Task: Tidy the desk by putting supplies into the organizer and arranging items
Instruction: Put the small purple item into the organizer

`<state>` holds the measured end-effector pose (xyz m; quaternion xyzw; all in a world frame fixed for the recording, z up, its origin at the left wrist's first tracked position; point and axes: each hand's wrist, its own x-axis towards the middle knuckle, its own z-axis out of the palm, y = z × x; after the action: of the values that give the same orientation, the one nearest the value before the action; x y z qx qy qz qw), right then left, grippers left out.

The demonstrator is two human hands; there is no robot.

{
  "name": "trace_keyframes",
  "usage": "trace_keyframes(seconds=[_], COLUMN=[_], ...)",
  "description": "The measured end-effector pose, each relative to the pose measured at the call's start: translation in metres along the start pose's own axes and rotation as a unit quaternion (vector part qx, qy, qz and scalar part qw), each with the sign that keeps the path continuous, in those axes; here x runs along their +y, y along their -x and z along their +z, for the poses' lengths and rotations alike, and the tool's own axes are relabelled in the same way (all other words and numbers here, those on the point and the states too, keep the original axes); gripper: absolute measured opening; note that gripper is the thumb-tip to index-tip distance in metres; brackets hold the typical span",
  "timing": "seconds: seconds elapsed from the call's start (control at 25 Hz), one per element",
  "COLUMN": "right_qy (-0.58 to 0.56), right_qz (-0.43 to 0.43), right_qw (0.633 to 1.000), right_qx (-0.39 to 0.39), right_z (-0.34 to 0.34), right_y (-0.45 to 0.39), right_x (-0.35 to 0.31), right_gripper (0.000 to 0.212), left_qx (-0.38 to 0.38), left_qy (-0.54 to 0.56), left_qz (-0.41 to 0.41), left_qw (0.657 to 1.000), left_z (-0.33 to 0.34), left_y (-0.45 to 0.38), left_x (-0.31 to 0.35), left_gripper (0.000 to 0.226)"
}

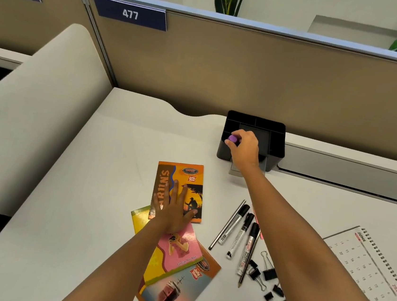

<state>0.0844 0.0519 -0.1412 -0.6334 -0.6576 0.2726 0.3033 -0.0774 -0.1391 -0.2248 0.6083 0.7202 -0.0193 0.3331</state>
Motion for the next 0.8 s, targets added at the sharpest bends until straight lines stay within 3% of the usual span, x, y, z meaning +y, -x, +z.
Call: trace_keyframes(seconds=[0.24, 0.52, 0.8], right_qy=[0.025, -0.064, -0.113], right_qz=[-0.006, -0.048, 0.013], right_qw=[1.000, 0.994, 0.987], right_qx=[-0.016, 0.076, 0.116], right_z=[-0.005, -0.039, -0.070], right_y=[-0.002, 0.018, 0.088], right_x=[0.005, 0.020, 0.060], right_gripper=[0.025, 0.017, 0.017], left_qx=[0.001, -0.009, -0.012], left_qy=[0.003, 0.007, -0.054], left_qz=[-0.001, -0.004, -0.027], left_qw=[1.000, 1.000, 0.998], left_z=[-0.001, -0.001, -0.007], left_y=[0.002, 0.000, 0.003], left_x=[0.002, 0.001, 0.006], left_gripper=[0.085, 0.085, 0.088])
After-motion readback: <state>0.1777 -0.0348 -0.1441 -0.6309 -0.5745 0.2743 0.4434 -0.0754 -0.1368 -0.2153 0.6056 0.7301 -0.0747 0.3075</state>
